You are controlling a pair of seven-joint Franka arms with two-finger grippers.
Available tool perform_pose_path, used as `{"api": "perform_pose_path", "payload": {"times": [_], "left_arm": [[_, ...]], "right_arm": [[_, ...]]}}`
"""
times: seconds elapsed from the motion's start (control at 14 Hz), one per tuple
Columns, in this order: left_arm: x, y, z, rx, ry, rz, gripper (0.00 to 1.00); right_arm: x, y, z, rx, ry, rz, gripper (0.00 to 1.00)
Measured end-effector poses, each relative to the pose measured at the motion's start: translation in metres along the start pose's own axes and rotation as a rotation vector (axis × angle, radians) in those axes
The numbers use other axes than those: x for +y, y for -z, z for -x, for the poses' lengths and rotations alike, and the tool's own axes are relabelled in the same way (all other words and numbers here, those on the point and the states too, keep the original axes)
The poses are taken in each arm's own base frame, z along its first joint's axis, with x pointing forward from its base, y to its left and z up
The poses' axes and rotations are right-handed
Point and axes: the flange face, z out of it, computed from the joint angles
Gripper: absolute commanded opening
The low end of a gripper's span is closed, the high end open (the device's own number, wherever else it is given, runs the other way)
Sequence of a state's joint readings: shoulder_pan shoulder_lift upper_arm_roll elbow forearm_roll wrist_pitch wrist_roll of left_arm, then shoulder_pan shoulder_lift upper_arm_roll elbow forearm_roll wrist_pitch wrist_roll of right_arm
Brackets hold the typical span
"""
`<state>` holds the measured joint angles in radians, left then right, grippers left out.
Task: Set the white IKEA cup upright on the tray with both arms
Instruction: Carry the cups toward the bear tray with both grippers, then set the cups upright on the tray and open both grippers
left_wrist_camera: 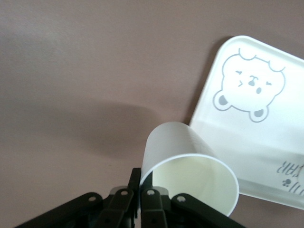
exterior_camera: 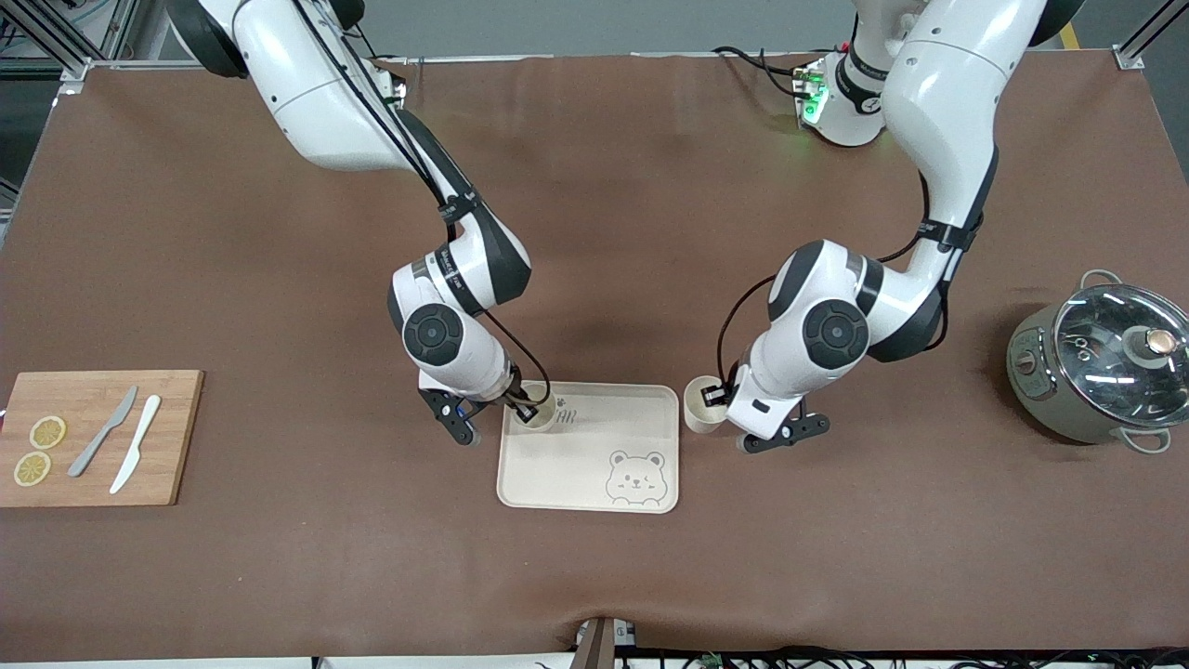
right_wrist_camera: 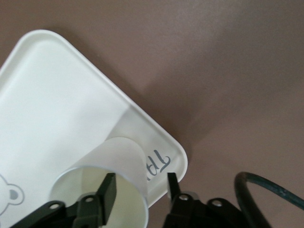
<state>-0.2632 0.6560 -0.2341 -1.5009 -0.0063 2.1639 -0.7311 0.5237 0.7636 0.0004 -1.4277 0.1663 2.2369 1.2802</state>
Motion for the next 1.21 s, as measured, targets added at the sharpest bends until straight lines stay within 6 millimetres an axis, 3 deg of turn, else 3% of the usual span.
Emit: {"api": "perform_pose_path", "payload": {"times": [0.21,0.43,0.57,0.79,1.0,1.14,1.21], "left_arm": [[0.015,-0.006,0.009,-0.003,0.036,0.002,0.0],[0.028,-0.016,0.015,0.003,0.061,0.014,0.0],[0.042,-0.029,0.022,0.008,0.073,0.027,0.0],[0.052,-0.045,0.024,0.015,0.066,0.036,0.0],[0.049,-0.059,0.019,0.021,0.073,0.037,0.0],[0.048,-0.066,0.018,0.02,0.075,0.034,0.27],[0.048,-0.066,0.017,0.021,0.076,0.034,0.48]], "right_arm": [[-0.007,0.035,-0.002,-0.013,0.01,0.08,1.0],[-0.005,0.098,-0.018,-0.027,-0.004,0.173,1.0],[0.001,0.149,-0.047,-0.023,-0.001,0.144,1.0],[0.028,0.221,-0.094,-0.016,0.022,0.087,1.0],[0.059,0.267,-0.12,0.012,0.138,0.074,1.0],[0.085,0.285,-0.134,0.041,0.231,0.102,1.0],[0.1,0.293,-0.142,0.043,0.261,0.113,1.0]]}}
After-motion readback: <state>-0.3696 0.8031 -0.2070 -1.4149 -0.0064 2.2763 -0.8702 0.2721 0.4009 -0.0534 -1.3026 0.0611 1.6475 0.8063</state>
